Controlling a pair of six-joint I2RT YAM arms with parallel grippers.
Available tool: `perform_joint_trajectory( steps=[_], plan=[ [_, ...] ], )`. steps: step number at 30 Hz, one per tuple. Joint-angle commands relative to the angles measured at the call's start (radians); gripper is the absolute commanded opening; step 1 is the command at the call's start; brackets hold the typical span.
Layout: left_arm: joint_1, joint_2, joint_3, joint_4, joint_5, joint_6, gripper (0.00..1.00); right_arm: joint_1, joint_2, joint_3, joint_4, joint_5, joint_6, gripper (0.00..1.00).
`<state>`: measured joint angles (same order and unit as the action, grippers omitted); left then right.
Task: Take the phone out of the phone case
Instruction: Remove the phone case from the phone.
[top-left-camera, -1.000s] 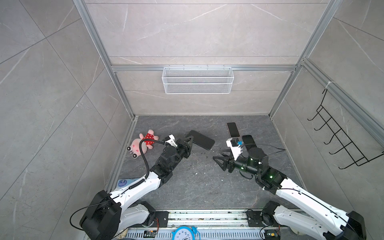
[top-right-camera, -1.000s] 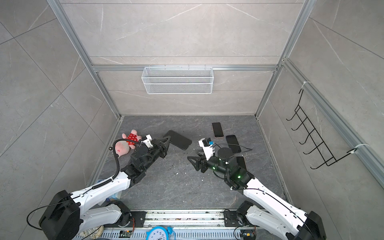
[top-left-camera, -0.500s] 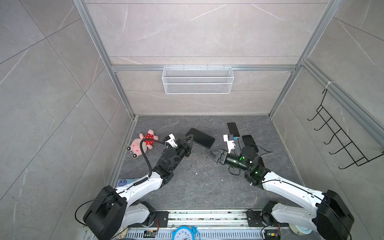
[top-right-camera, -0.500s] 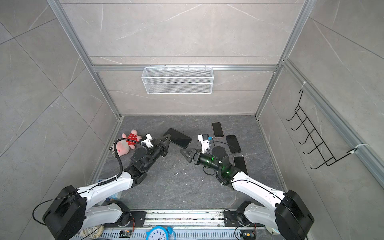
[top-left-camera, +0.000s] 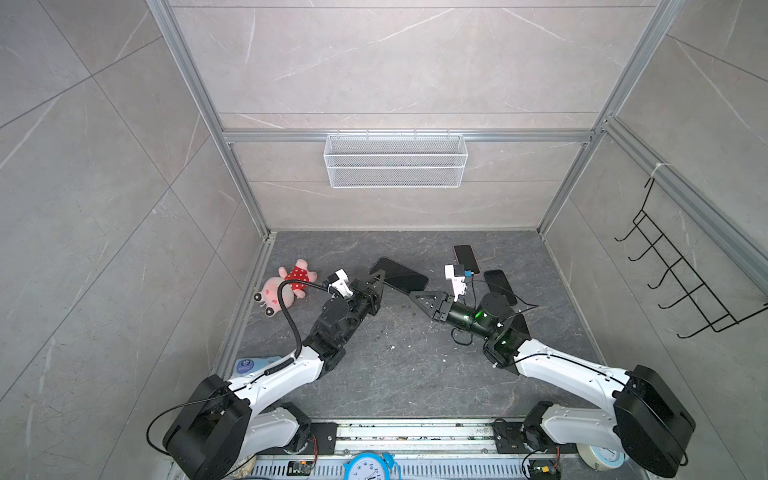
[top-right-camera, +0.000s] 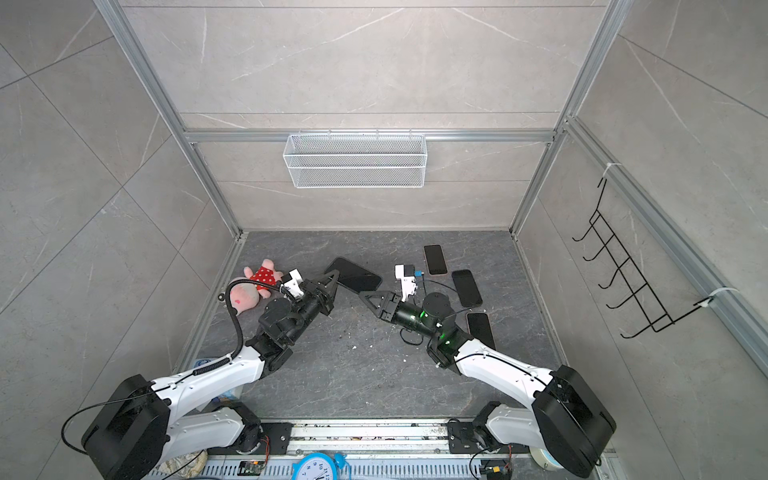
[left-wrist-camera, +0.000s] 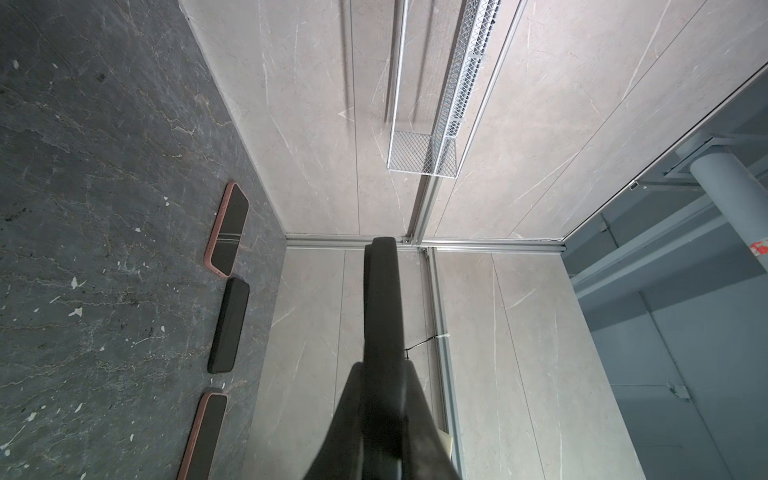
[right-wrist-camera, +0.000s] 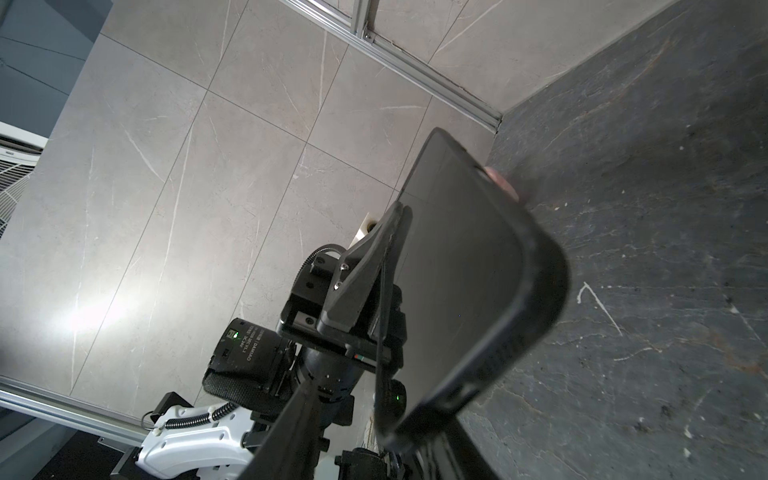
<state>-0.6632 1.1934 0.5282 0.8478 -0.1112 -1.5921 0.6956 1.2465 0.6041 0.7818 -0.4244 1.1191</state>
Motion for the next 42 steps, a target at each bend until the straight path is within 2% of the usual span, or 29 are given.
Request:
perform_joint_trajectory(
  steps=[1,8,21,30,32,34,36,38,42],
  plan=[
    [-0.003,-0.035,0.011,0.107,-0.025,0.028,0.0,0.004,-0.004,-0.02,0.076,-0.029,0.025,0.41],
    [-0.005,-0.031,0.011,0.107,-0.034,0.032,0.0,0.01,-0.004,-0.032,0.083,-0.037,0.03,0.37],
    [-0.012,-0.033,0.013,0.084,-0.046,0.04,0.0,0.011,0.019,-0.03,0.09,-0.037,0.026,0.17],
    [-0.015,-0.07,0.042,-0.024,-0.033,0.045,0.0,0.011,-0.034,-0.012,-0.076,-0.009,-0.11,0.07],
    [-0.017,-0.075,0.041,-0.024,-0.036,0.051,0.0,0.011,-0.034,-0.002,-0.084,-0.014,-0.116,0.09],
    [-0.017,-0.078,0.038,-0.017,-0.04,0.056,0.0,0.011,-0.028,0.003,-0.053,-0.041,-0.102,0.27],
    [-0.017,-0.077,0.035,-0.009,-0.045,0.058,0.0,0.011,-0.024,-0.003,-0.026,-0.045,-0.082,0.37],
    [-0.017,-0.073,0.035,-0.001,-0.045,0.059,0.0,0.011,-0.025,-0.016,0.002,-0.03,-0.06,0.39],
    [-0.022,-0.066,0.027,0.026,-0.046,0.057,0.0,0.011,-0.009,-0.022,0.037,-0.02,-0.021,0.38]
  ],
)
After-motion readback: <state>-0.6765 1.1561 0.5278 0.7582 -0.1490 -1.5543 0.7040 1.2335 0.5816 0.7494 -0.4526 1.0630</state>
